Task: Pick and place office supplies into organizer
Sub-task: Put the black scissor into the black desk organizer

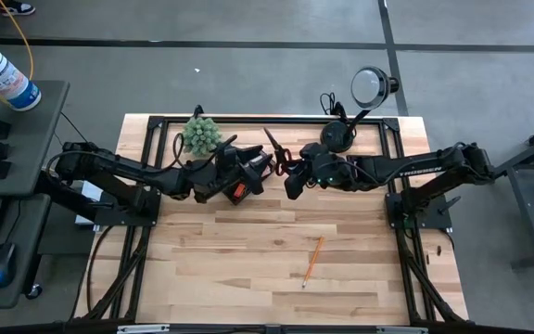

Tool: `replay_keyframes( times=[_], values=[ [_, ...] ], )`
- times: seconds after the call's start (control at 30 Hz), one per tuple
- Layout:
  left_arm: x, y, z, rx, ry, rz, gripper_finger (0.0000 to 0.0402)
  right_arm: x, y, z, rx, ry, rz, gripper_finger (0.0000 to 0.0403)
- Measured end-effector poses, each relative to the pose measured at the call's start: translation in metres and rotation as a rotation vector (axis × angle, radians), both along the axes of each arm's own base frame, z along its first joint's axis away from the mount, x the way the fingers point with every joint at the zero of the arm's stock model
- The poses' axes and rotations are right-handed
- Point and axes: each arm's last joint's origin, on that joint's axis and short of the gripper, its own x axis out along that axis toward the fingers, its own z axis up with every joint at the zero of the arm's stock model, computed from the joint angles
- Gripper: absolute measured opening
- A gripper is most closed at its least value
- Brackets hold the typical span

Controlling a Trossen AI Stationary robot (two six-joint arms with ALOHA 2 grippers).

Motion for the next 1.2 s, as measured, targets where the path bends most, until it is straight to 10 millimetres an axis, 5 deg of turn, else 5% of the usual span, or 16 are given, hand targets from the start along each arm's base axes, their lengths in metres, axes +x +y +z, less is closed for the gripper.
replay_keyframes(
  times=[0.2, 0.43, 0.93, 1.2],
  values=[
    [-0.001, 0.002, 0.0, -0.012, -0.014, 0.064, 0.0296, 0.001, -0.002, 0.003, -0.001, -0.034, -0.011, 0.0078],
    [0.003, 0.002, -0.002, -0.043, -0.04, 0.077, 0.0308, 0.007, -0.004, 0.004, 0.001, -0.078, -0.005, 0.0078],
    [0.039, 0.018, 0.003, -0.014, -0.011, 0.084, 0.0256, 0.011, -0.003, 0.0, 0.006, -0.071, 0.004, 0.0078],
    [0.039, 0.022, 0.001, -0.005, 0.018, 0.098, 0.0184, 0.01, -0.004, -0.001, 0.009, -0.062, 0.002, 0.0078]
  ],
)
